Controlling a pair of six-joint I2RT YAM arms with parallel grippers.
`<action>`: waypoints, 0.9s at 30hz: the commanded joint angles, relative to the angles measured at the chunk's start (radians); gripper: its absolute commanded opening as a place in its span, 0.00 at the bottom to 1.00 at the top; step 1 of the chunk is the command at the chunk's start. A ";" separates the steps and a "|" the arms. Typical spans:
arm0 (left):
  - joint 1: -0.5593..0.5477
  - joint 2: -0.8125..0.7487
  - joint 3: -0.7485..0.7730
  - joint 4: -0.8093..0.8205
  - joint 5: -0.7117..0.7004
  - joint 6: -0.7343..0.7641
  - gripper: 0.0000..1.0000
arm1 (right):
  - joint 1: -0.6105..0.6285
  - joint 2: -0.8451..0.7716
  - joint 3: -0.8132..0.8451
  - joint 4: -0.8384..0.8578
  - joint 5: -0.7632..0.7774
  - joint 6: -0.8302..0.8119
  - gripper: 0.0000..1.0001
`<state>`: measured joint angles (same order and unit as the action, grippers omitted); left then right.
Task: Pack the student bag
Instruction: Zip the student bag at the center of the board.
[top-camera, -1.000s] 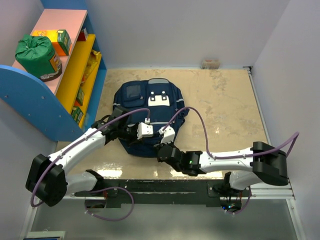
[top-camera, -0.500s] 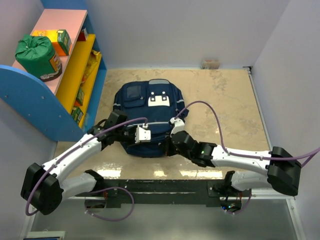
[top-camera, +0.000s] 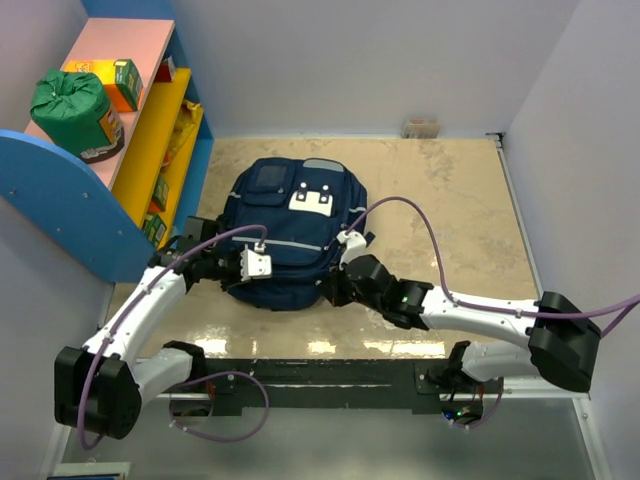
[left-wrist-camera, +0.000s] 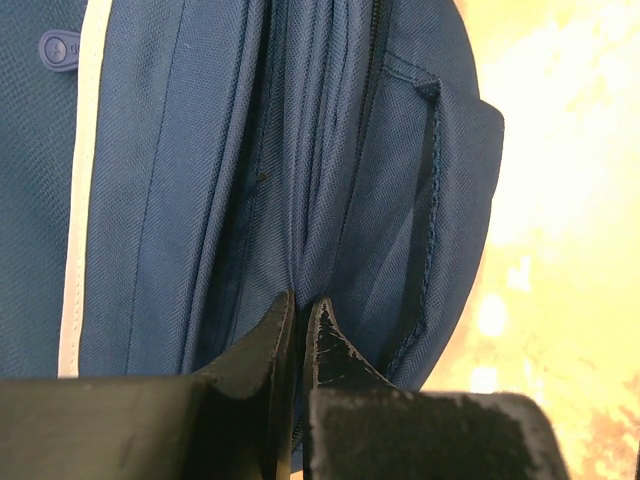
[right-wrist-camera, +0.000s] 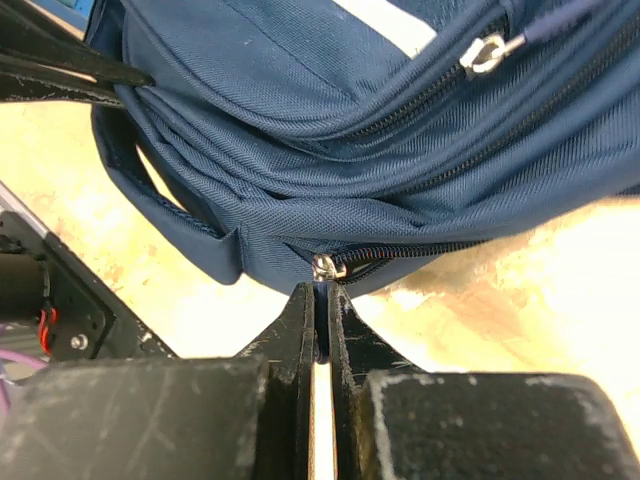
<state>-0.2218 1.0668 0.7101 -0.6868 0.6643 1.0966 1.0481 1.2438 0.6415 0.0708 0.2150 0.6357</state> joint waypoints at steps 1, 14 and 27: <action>0.134 -0.019 0.003 -0.093 -0.226 0.138 0.00 | -0.048 0.009 0.020 -0.129 0.188 -0.142 0.00; 0.222 -0.033 0.055 -0.209 -0.181 0.275 0.00 | -0.284 0.056 0.044 -0.134 0.158 -0.039 0.00; 0.222 -0.053 0.088 -0.352 -0.146 0.413 0.00 | -0.457 0.236 0.125 -0.075 0.029 -0.045 0.00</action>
<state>-0.0078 1.0389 0.7528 -0.9203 0.5705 1.4372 0.6273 1.4567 0.7361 0.0139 0.2249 0.6277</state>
